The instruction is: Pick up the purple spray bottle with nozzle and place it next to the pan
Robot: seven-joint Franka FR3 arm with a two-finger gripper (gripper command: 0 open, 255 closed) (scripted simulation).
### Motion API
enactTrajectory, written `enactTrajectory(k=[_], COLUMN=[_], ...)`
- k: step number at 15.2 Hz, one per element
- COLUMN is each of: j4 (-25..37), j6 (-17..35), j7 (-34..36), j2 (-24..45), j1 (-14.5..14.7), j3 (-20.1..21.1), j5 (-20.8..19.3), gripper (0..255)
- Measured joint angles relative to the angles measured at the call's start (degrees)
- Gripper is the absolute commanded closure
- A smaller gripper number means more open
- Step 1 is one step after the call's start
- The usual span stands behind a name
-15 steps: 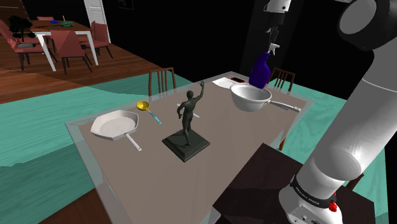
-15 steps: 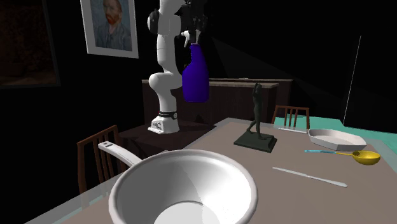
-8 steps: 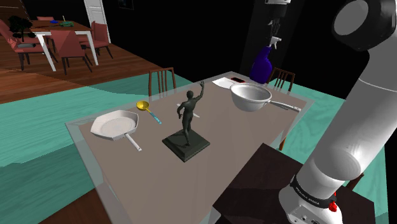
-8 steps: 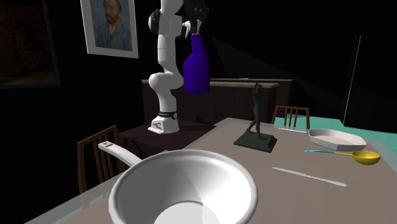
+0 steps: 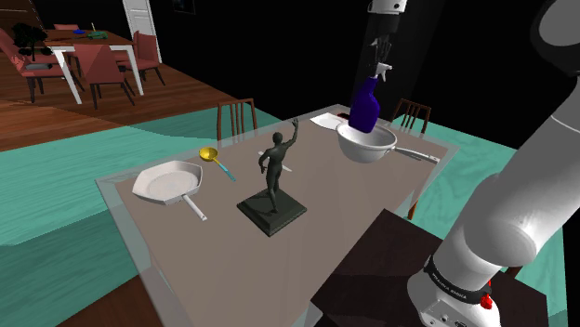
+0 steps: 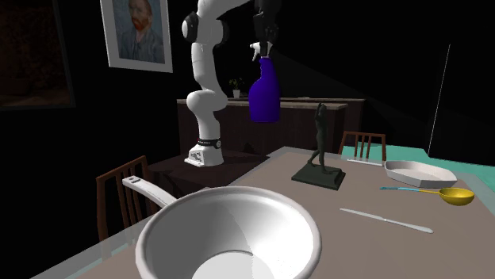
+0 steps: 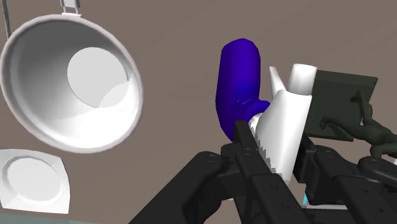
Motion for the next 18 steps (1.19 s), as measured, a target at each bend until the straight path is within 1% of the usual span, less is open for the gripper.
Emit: enactTrajectory(k=[5, 9, 18], j4=[-6.77, -10.98, -16.05], j6=[2.81, 5.08, 10.13], j7=[8.11, 13.61, 25.55], j2=[-3.8, -5.56, -5.09], j1=[2.97, 4.92, 9.63], j3=[4.78, 8.08, 15.3], j5=[-0.52, -0.28, 1.71], gripper=[255, 255, 255])
